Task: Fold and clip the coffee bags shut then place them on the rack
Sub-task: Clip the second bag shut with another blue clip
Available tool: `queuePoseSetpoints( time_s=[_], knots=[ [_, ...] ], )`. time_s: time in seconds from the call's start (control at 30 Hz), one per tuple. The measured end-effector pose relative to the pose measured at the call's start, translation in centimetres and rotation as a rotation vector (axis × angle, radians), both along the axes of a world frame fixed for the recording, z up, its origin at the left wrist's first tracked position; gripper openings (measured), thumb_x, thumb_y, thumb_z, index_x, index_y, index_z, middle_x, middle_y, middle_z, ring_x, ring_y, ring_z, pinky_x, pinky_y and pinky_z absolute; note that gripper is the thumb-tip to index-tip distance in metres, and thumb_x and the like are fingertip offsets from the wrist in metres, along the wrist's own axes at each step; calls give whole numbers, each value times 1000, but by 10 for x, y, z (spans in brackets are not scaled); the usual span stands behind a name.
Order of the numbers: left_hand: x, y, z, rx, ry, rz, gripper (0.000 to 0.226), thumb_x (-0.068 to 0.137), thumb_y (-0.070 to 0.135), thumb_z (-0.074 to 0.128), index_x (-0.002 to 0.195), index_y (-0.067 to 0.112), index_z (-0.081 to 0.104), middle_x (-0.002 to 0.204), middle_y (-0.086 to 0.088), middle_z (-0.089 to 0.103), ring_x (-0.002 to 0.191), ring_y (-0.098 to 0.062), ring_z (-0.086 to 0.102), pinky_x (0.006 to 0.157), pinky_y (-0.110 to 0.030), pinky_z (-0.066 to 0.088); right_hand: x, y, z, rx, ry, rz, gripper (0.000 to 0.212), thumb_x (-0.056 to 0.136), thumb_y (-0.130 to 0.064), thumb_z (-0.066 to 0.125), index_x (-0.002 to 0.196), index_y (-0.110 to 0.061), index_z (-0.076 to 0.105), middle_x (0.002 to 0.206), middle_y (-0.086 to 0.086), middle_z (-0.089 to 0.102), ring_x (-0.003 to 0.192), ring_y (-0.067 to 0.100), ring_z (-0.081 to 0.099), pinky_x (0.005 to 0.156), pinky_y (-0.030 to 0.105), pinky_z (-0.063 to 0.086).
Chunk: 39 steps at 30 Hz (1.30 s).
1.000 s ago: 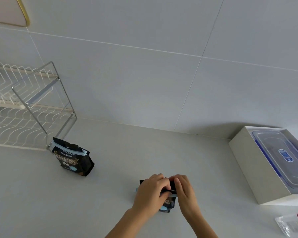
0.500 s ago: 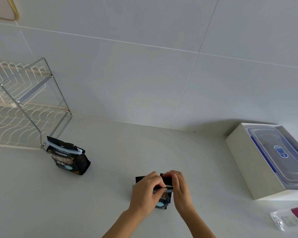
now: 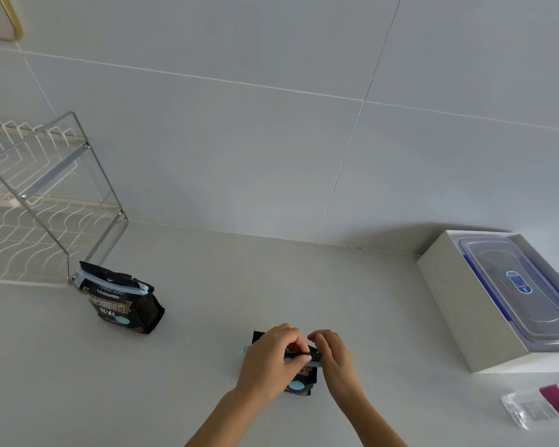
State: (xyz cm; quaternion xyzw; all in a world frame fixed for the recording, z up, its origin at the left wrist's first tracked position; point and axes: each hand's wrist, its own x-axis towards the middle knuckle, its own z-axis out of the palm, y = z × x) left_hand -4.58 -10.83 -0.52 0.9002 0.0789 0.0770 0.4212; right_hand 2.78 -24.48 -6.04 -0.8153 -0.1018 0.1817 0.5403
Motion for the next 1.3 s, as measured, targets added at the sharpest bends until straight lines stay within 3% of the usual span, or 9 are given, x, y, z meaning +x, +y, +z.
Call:
queuePoseSetpoints(
  time_s=[0.17,0.37,0.5,0.63,0.77,0.87,0.97,1.07,1.3],
  knots=[
    [2,-5,1,172,26,-21,14,82,37,60,92,28,63,93,13,62,90,0,52,63,-11,34,-6,4,-4,42,11,-17,34,100,-16,34,86,-18,65,94,6,63,91,17,61,82,36,51],
    [-12,-7,-7,29,-21,89,12,78,36,64,75,25,63,66,22,49,73,3,50,56,-7,33,-4,5,-4,-60,-167,40,35,97,-30,28,85,-36,60,94,-11,60,90,7,59,77,29,50],
    [-7,0,-2,-29,-15,145,4,79,31,66,79,27,67,67,20,53,72,3,53,57,-8,36,10,13,6,-135,-236,123,31,97,-24,32,88,-32,61,96,-13,58,91,6,56,76,29,48],
    [-1,19,6,-80,-27,59,16,79,21,66,91,31,67,81,20,64,82,2,60,73,-11,46,23,15,20,-111,-211,99,24,97,-20,42,87,-29,62,93,-11,61,89,10,58,77,31,48],
    [-8,45,4,7,-24,72,18,73,36,67,90,35,63,85,21,64,87,3,57,74,-12,45,17,16,43,14,-212,131,21,92,-38,43,82,-34,62,87,-12,66,88,6,61,74,25,50],
    [-16,50,-6,-25,-1,62,21,69,45,70,87,35,65,84,20,64,89,1,56,73,-11,43,9,16,49,-201,-371,372,19,77,-51,56,88,-35,59,87,-18,62,87,2,56,69,16,46],
    [-21,45,-17,-65,13,34,13,77,29,70,88,35,68,86,18,65,91,-1,56,76,-16,46,1,15,43,-334,-594,446,14,77,-36,68,87,-28,63,85,-13,61,83,5,51,63,19,42],
    [-23,39,-27,-141,-10,135,17,79,17,70,86,32,72,82,15,68,88,-3,58,75,-19,49,-2,15,39,-331,-601,386,6,76,-21,68,81,-21,65,79,-9,65,80,9,51,60,22,43],
    [-18,32,-36,-149,-17,241,4,79,16,71,79,20,73,75,8,68,76,-2,60,66,-18,46,0,13,35,-354,-521,338,15,79,-28,65,72,-18,57,68,-13,48,70,7,45,52,15,30]
  ],
)
